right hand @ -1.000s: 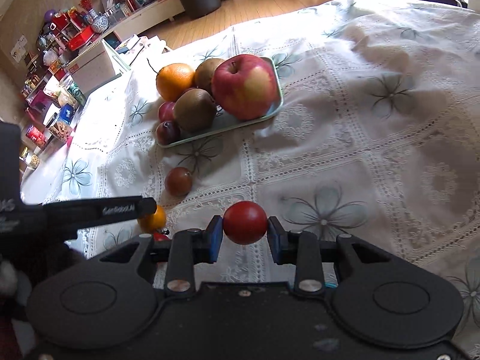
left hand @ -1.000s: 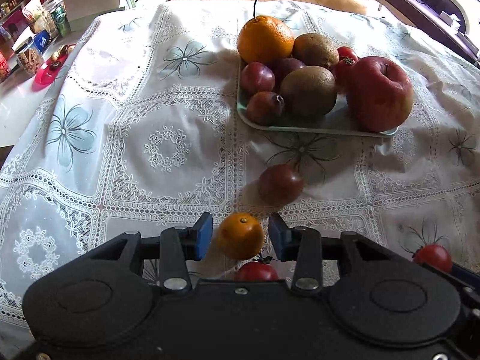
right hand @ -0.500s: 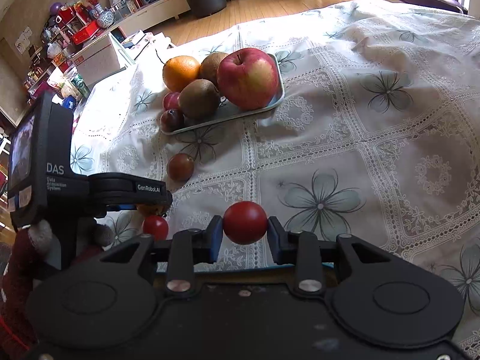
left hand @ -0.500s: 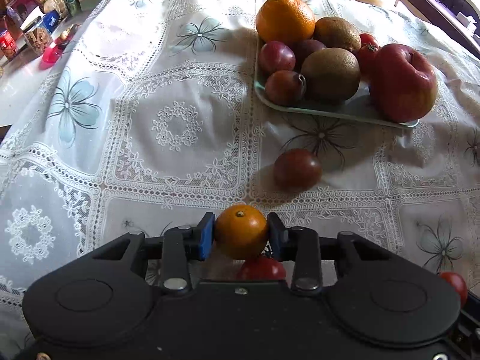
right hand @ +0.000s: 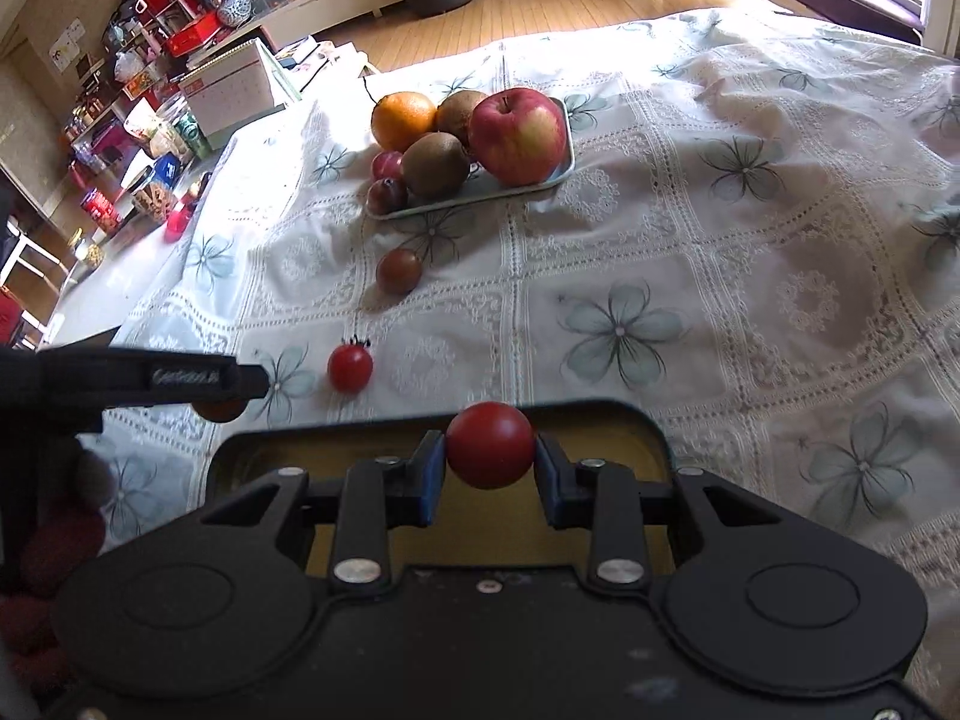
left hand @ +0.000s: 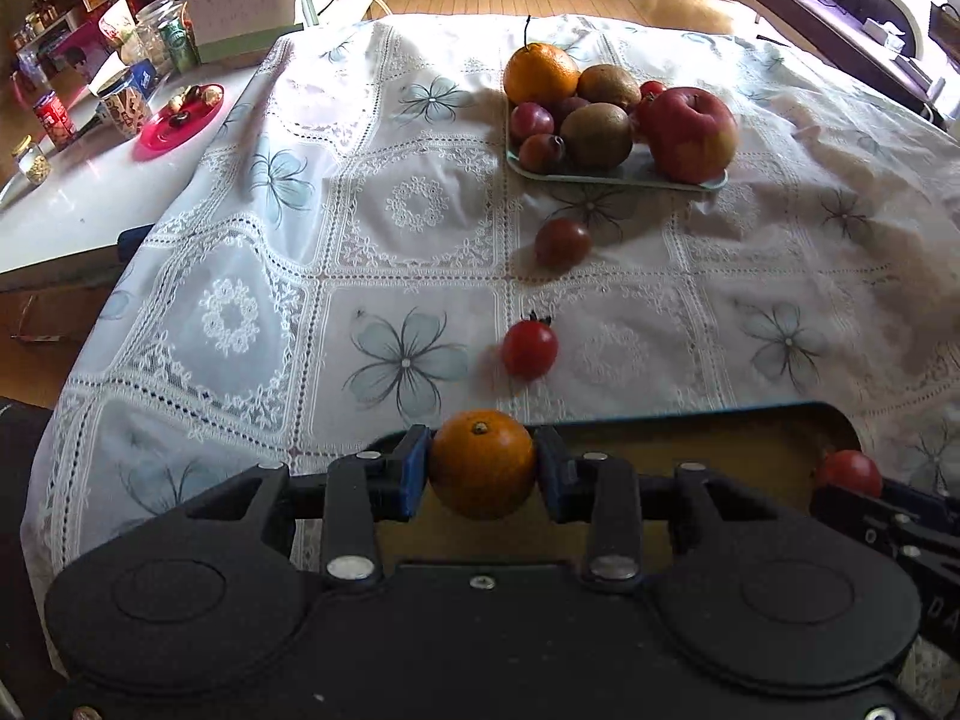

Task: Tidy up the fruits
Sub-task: 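Carry the small orange and red tomato over the tray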

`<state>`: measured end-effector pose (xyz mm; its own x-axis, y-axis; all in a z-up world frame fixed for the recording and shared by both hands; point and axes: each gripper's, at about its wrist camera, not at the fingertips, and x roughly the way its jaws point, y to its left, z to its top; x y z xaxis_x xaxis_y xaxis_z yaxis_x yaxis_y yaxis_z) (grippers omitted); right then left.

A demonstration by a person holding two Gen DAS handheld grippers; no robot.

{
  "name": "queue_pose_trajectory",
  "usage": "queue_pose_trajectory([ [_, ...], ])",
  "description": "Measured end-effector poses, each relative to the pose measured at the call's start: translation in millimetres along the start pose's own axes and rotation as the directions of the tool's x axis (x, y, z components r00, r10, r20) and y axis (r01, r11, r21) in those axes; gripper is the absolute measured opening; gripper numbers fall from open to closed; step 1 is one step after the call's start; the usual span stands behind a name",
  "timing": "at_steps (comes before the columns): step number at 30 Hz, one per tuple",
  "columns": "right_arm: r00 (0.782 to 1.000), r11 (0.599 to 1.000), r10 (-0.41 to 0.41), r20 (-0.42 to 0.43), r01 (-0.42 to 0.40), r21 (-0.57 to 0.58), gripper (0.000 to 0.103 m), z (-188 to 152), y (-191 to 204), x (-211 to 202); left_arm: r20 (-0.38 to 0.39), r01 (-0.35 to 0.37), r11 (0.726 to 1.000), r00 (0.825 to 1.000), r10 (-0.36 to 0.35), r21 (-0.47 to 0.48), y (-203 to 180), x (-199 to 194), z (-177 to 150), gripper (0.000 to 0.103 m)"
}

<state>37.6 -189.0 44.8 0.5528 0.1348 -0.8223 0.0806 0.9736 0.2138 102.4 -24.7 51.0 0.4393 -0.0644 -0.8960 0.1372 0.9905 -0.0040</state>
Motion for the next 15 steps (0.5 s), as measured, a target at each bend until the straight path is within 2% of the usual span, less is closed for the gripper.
queue_pose_trajectory([
  [7, 1.0, 1.0, 0.018, -0.023, -0.018, 0.002, 0.034, -41, -7, -12, -0.019, 0.008, 1.0, 1.0, -0.008, -0.001, -2, 2, -47, 0.046],
  [12, 0.999, 1.0, -0.002, -0.054, 0.002, 0.016, 0.034, -69, -10, -5, 0.004, -0.049, 0.999, 0.999, 0.049, -0.017, -3, 4, -66, 0.046],
  [15, 0.997, 1.0, -0.017, -0.078, 0.018, 0.009, 0.034, -74, -10, 3, -0.021, -0.036, 0.998, 0.999, 0.035, -0.052, 3, 9, -71, 0.046],
])
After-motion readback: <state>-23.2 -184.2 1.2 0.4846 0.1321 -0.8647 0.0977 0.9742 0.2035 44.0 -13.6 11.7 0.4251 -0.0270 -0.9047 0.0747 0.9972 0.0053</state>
